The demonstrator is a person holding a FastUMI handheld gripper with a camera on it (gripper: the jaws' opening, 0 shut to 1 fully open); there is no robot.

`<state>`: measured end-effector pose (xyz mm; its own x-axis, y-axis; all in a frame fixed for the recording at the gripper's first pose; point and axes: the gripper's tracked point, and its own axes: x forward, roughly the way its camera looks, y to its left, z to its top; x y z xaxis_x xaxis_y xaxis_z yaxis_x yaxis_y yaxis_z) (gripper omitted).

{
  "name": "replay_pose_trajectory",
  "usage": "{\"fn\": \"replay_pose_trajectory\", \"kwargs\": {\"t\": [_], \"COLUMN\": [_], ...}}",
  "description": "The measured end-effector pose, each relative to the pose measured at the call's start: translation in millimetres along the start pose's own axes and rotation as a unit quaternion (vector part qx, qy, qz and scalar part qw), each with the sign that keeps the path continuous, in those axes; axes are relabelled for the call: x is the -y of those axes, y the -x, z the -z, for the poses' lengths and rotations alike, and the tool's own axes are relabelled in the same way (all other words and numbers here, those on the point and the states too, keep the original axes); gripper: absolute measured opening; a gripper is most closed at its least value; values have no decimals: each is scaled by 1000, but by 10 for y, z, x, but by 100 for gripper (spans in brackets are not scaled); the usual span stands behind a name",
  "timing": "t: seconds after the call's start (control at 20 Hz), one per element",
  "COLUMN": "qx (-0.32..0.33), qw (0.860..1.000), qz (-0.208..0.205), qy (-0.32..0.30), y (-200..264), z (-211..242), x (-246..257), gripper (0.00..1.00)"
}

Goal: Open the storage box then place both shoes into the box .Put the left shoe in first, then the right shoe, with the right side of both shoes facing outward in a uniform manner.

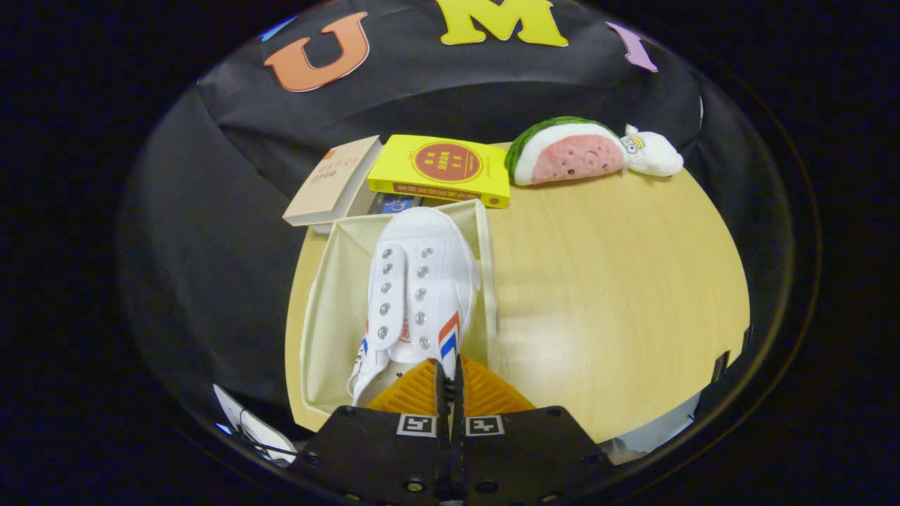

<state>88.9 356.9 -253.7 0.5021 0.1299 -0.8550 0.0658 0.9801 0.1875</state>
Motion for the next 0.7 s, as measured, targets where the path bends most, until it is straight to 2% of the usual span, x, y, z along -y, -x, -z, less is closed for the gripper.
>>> {"fn": "replay_pose_trajectory", "kwargs": {"t": [0.3,0.4,0.55,0.7], "qx": [8,-8,1,-1], "qw": [1000,1000,1000,1000], "qz": [27,25,22,-11], "qy": [-6,-11,1,1], "y": [-189,-256,-321,-269], "z": [-102,-26,-31,35], "x": [18,-5,-19,-127], "gripper": [0,0,1,21]}}
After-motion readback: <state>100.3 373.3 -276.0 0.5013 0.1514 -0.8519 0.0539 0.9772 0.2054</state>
